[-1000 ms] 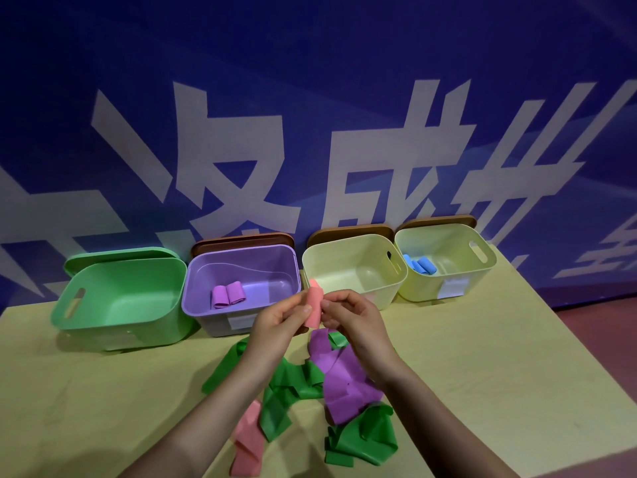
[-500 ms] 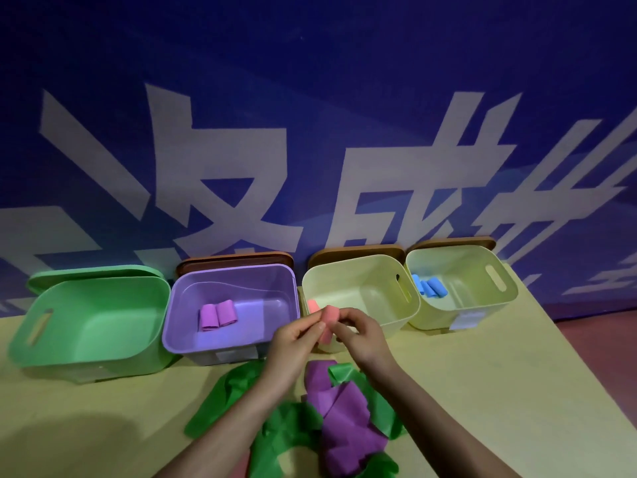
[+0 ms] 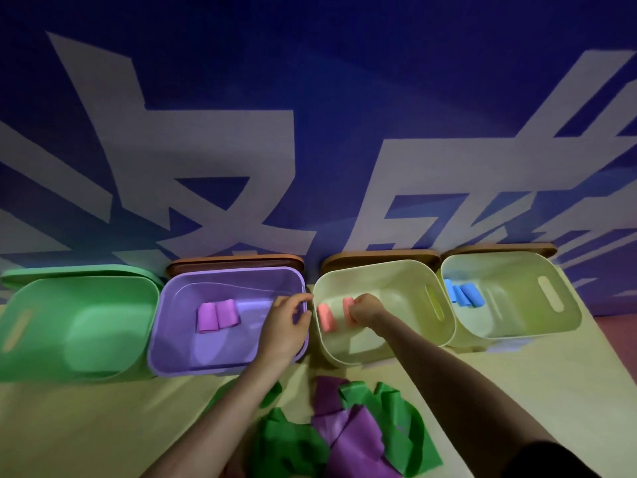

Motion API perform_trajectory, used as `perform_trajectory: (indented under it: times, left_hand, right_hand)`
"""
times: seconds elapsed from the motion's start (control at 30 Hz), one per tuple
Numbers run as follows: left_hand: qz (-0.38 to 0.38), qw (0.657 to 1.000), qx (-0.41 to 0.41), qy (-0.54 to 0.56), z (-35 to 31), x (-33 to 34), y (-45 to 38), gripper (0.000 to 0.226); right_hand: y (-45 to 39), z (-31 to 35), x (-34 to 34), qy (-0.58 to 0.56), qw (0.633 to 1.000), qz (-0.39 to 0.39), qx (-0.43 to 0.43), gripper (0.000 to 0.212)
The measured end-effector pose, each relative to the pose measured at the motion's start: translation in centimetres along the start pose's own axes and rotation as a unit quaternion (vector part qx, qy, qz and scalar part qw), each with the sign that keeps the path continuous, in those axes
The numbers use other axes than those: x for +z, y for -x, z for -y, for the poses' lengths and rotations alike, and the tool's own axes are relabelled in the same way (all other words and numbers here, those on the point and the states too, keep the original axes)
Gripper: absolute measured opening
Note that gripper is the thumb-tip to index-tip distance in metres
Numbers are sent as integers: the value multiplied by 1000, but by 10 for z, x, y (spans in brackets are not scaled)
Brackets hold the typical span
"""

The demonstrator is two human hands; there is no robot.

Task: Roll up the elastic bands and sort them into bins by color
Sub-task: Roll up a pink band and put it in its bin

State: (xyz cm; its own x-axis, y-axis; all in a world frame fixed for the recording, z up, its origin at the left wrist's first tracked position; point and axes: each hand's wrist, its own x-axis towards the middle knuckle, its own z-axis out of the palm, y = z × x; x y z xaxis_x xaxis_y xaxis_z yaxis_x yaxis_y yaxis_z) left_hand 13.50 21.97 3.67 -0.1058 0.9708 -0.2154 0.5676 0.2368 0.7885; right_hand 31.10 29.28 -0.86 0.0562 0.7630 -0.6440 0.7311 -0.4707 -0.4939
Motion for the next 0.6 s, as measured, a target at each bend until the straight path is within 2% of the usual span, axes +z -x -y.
perform_trajectory:
  times: [0.07, 0.13, 0.2, 0.3, 0.4, 0.6]
  left_hand:
    - [-2, 1000, -9, 5, 1, 4, -2, 34]
    - [-11, 1000, -15, 14, 2, 6, -3, 35]
    - [-20, 999, -14, 20, 4, 8, -3, 34]
    - [-23, 999, -11, 23, 7, 11, -4, 34]
    - [-29, 999, -7, 31, 8, 12, -3, 33]
    - [-24, 999, -5, 37, 11, 13, -3, 32]
  right_hand:
    - [-8, 2, 6, 45, 999, 14, 3, 39]
    - [-13, 5, 10, 38, 998, 39, 9, 29]
    - [-15, 7, 12, 52, 997, 56, 1, 34]
    - [-13, 9, 10, 149, 985, 53, -61, 41]
    - [-16, 7, 11, 177, 980, 55, -79, 38]
    - [-22, 0, 17, 139, 987, 29, -76, 36]
